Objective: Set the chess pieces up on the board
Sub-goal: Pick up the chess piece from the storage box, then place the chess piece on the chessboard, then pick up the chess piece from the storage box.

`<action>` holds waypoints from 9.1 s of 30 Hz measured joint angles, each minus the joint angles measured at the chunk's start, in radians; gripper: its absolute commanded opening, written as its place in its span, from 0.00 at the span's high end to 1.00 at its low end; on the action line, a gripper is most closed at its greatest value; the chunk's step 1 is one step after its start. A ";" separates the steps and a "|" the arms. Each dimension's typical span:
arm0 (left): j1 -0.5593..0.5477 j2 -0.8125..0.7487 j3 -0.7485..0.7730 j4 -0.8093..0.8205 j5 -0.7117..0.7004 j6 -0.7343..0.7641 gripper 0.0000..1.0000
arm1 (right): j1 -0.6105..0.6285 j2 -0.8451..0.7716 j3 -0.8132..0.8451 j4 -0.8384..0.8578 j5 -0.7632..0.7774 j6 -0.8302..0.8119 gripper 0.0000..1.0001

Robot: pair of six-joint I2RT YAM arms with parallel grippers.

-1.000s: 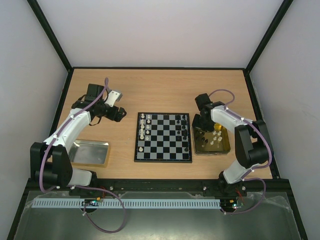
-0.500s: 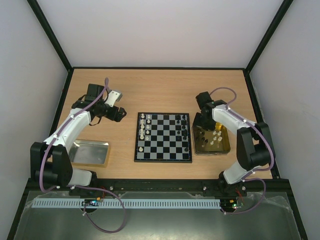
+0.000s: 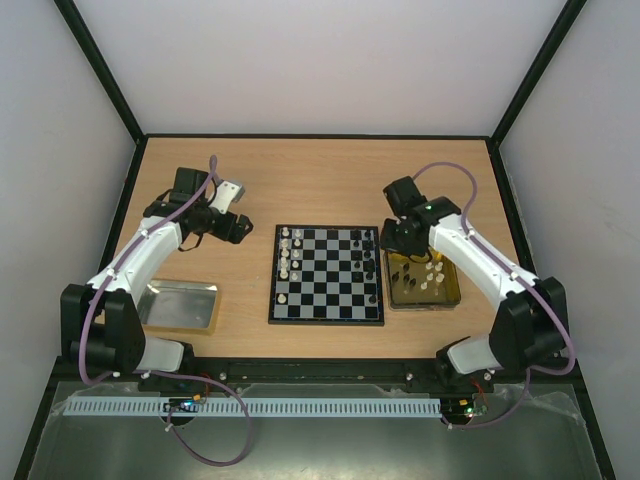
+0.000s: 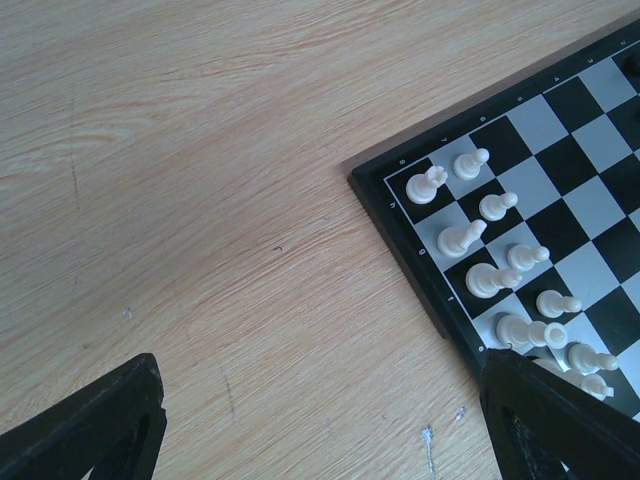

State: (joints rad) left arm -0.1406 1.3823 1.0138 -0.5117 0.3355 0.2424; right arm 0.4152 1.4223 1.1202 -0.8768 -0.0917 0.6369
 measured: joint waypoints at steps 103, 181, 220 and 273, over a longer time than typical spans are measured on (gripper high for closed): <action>0.000 0.000 -0.014 0.007 -0.015 -0.004 0.14 | 0.378 -0.156 -0.351 0.080 -0.091 0.250 0.92; 0.000 0.014 -0.014 0.013 -0.021 -0.003 0.14 | -0.136 0.117 -0.159 0.119 -0.049 -0.035 0.81; 0.000 0.015 -0.016 0.027 -0.021 -0.003 0.13 | -0.163 0.156 -0.154 0.175 -0.040 -0.043 0.82; 0.000 0.014 -0.016 0.027 -0.022 -0.002 0.13 | -0.167 0.171 -0.182 0.177 -0.029 -0.024 0.98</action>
State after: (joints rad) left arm -0.1406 1.3968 0.9974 -0.4843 0.3138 0.2401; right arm 0.2481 1.5929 0.9386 -0.6994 -0.1207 0.6128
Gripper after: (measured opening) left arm 0.867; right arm 0.029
